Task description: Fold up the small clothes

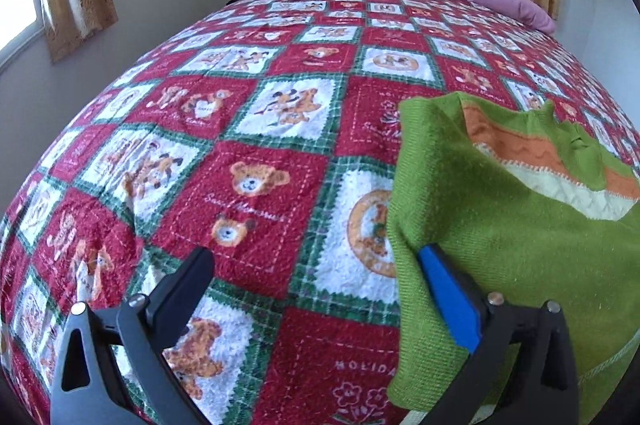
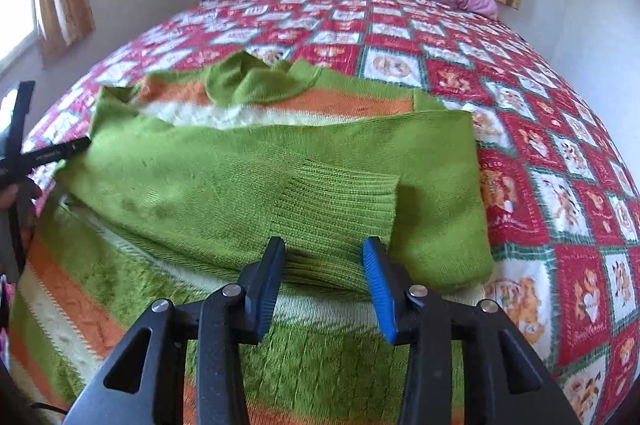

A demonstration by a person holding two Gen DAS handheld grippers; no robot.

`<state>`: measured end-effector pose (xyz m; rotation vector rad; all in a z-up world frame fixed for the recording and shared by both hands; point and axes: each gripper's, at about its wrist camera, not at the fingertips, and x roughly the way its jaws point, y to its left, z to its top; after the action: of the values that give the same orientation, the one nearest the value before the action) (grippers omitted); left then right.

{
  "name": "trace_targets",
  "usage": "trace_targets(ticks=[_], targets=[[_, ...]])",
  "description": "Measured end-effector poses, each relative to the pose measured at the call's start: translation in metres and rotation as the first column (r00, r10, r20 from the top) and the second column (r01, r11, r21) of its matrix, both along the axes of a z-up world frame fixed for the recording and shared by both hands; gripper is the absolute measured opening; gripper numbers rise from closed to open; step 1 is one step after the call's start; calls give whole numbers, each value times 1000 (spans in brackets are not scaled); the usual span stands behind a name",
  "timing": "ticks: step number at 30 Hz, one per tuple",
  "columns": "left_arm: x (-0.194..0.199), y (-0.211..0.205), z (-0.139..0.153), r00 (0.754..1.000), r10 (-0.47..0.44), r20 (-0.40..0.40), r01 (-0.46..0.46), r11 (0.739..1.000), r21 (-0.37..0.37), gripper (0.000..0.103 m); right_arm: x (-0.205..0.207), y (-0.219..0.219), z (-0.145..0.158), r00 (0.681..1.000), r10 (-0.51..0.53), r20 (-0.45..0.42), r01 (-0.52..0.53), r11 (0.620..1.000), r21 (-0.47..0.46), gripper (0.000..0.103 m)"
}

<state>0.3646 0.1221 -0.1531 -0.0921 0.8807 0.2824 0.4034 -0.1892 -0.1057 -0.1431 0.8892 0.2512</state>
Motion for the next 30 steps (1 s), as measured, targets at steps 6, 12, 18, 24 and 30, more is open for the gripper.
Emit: trace_targets(ticks=[6,12,18,24,30], targets=[[-2,-4,2,1000,-10,15,10,1000,12,103,7,-22,-12,999,-20,-44,22,998,57,61],[-35,1,13,999,-26,25,27,999,-39,103,-17,-25,12,999,-41,13,40,994,103,61],[-51,-15,7,997,-76,31,73,994,84,103,-17,-16,-10,999,-21,-24,22,1000,20,61],[-42,6,-1,997,-81,15,82,994,-77,103,-15,-25,-13,998,-40,-42,42,998,47,62],[-70,0,7,995,-101,25,103,987,-122,103,-23,-20,-11,999,-34,-29,34,999,-12,65]])
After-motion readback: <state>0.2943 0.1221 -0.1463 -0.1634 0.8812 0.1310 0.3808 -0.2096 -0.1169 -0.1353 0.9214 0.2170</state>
